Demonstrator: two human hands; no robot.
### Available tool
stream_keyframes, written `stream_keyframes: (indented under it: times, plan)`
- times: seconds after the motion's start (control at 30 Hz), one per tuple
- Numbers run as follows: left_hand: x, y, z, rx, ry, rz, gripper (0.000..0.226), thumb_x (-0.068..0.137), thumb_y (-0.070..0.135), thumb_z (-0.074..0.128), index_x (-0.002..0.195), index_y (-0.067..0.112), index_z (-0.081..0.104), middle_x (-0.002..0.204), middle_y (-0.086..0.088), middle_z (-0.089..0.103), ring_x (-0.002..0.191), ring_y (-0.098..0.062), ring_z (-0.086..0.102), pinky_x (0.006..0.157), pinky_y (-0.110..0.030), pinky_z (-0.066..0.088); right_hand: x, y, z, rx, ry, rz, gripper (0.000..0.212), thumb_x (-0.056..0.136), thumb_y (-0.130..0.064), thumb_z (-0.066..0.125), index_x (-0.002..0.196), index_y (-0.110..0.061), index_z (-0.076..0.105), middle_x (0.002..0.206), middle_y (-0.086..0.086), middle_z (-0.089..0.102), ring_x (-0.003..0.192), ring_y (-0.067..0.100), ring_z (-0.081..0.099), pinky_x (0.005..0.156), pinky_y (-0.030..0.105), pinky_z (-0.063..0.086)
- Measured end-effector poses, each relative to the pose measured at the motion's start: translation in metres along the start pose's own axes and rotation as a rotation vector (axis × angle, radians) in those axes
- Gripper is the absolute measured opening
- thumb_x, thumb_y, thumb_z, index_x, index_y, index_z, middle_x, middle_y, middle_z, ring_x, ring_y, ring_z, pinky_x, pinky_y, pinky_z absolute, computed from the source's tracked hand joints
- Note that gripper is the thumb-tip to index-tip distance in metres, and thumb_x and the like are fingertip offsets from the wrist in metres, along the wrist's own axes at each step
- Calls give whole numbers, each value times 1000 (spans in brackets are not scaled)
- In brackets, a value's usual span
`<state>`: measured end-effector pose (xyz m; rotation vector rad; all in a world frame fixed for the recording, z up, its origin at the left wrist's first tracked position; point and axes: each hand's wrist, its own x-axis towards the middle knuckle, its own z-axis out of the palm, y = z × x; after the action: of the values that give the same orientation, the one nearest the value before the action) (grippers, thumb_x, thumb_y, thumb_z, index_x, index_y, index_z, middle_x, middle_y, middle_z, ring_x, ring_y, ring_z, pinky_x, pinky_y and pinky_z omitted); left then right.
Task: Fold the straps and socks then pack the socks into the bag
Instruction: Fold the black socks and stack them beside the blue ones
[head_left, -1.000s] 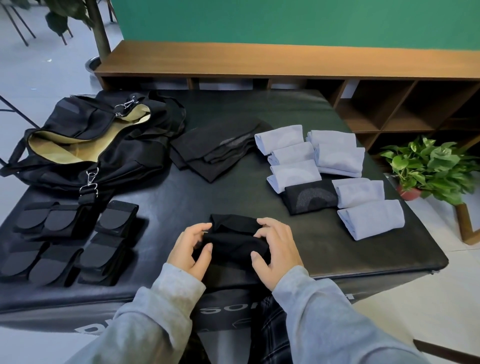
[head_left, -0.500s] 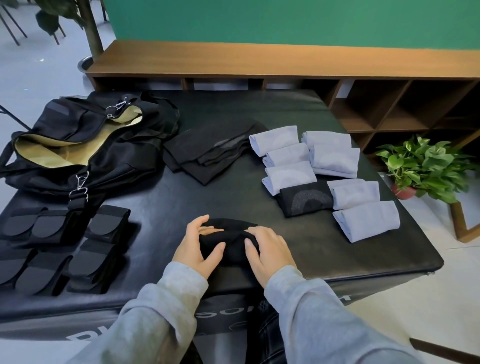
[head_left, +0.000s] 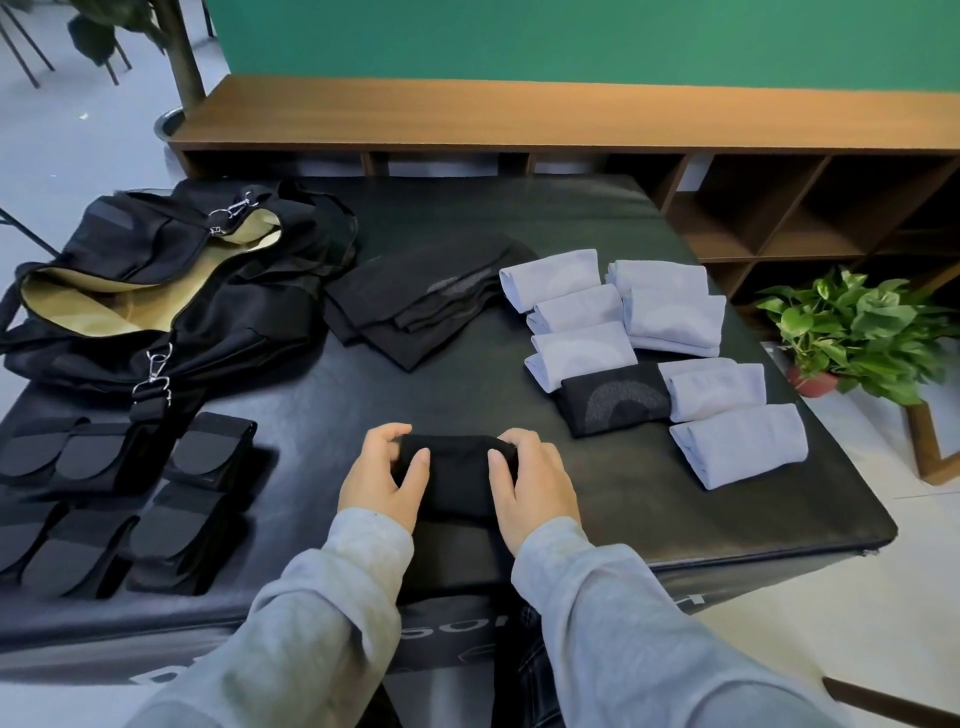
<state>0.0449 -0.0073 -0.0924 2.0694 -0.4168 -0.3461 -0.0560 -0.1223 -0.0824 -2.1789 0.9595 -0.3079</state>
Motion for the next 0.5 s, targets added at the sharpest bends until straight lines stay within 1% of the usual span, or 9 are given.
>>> stream_keyframes:
  times: [0.07, 0.1, 0.17, 0.23, 0.3, 0.4, 0.43, 0.5]
  plan:
    - [0, 2, 1, 40, 76, 73, 32, 88, 14, 59, 119, 19, 51, 106, 8, 47, 91, -6, 48, 83, -25, 41, 0, 0, 0, 8, 40, -15, 27, 96, -33, 45, 121, -23, 46, 106, -15, 42, 110, 12, 46, 90, 26, 39]
    - [0, 2, 1, 48, 94, 100, 32, 88, 10, 58, 119, 16, 52, 109, 7, 46, 94, -6, 48, 86, -27, 43, 0, 0, 1, 3, 53, -22, 29, 96, -32, 46, 123, -22, 45, 113, -13, 45, 113, 11, 44, 92, 25, 38]
    - [1, 3, 1, 92, 60, 114, 32, 89, 6, 54, 120, 15, 53, 117, 5, 46, 107, -10, 47, 94, -29, 41, 0, 0, 2, -17, 57, -32, 32, 96, -32, 46, 127, -21, 44, 124, -11, 46, 117, 11, 42, 95, 24, 37]
    - [1, 6, -1, 152, -16, 70, 31, 93, 9, 48, 122, 17, 53, 121, 1, 45, 104, -11, 44, 95, -25, 37, 1, 1, 3, -50, 38, -38, 34, 96, -33, 45, 128, -22, 44, 127, -11, 46, 120, 10, 40, 96, 25, 36]
    - [2, 10, -4, 182, -66, 54, 31, 95, 10, 45, 124, 18, 53, 115, 2, 41, 104, -12, 45, 93, -22, 35, 3, 3, 4, -93, 17, -64, 33, 97, -34, 43, 128, -23, 45, 127, -10, 49, 120, 10, 38, 97, 26, 36]
    - [2, 14, -6, 216, -112, 76, 32, 93, 5, 46, 122, 16, 54, 100, 11, 36, 116, -18, 44, 96, -24, 35, 4, 5, 4, -116, -8, -85, 30, 97, -32, 43, 125, -22, 48, 125, -8, 51, 116, 12, 40, 97, 25, 35]
    - [2, 14, -6, 219, -121, 76, 32, 92, 4, 47, 121, 15, 54, 97, 12, 36, 116, -18, 43, 95, -23, 34, 3, 6, 3, -116, -19, -88, 31, 97, -32, 43, 126, -22, 48, 125, -7, 51, 116, 12, 41, 98, 24, 34]
    - [-1, 11, -6, 217, -130, 67, 33, 89, 3, 48, 118, 17, 55, 94, 15, 39, 108, -15, 45, 89, -20, 33, 1, 9, 0, -101, -46, -95, 32, 97, -32, 44, 127, -23, 49, 125, -7, 52, 118, 12, 41, 99, 22, 32]
